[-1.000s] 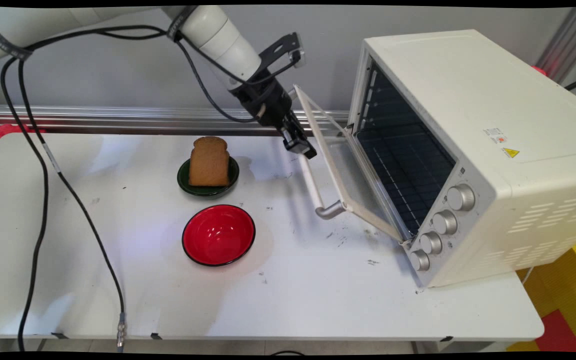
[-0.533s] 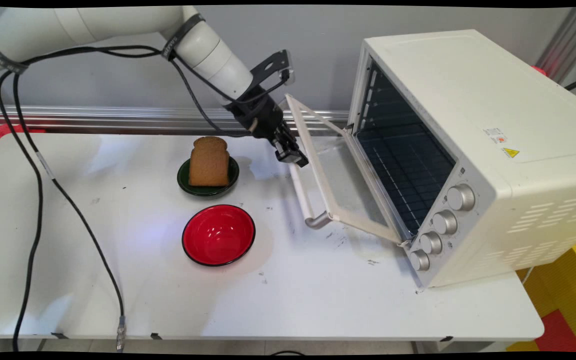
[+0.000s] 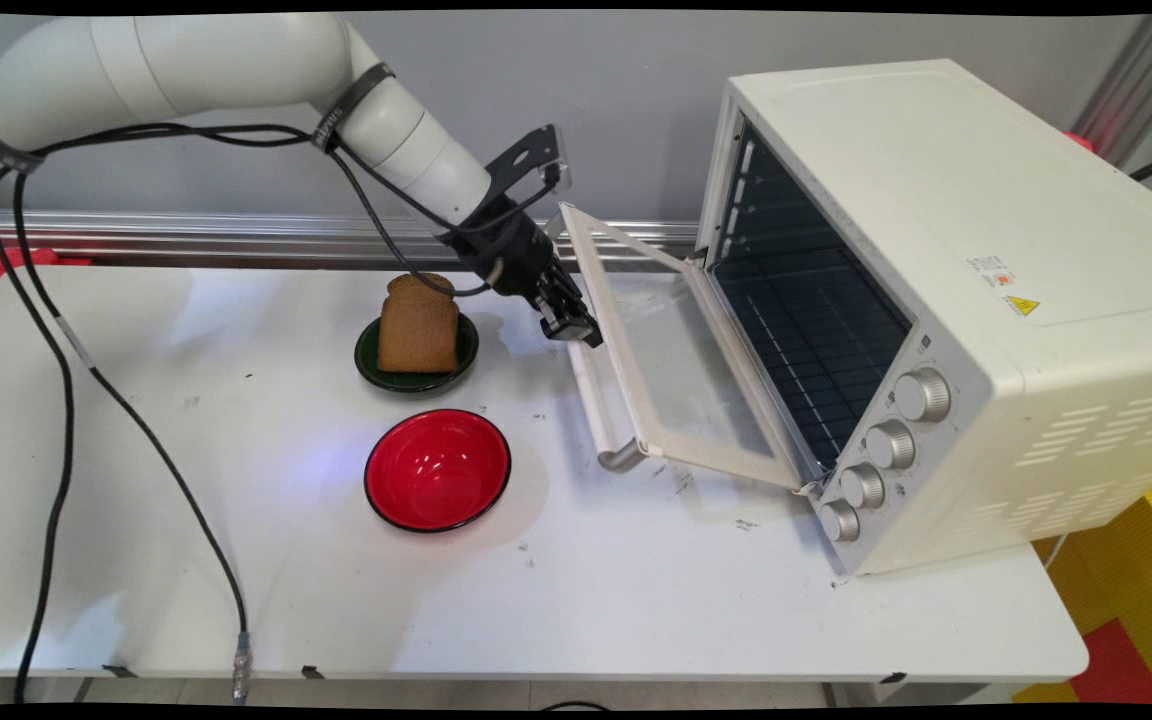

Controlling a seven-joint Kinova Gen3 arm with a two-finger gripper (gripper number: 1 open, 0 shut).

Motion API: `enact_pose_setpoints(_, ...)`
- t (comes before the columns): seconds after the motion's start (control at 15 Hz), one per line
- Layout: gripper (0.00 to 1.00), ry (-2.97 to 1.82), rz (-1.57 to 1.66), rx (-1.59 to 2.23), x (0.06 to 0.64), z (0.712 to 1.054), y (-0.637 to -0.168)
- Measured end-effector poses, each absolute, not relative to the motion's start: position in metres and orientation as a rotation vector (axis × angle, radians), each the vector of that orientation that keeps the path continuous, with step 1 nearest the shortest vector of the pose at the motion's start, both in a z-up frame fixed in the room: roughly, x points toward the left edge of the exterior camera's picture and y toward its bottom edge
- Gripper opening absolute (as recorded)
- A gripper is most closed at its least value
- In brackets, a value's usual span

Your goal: Open the oven

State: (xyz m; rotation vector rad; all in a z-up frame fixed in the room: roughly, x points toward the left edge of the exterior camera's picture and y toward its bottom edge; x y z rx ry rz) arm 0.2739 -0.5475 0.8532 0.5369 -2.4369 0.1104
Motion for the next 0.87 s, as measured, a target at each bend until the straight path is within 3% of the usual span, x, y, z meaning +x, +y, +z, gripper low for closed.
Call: enact_pose_setpoints(0.87, 0.0, -2.375, 0.114, 0.533, 0.288, 0.828, -0.542)
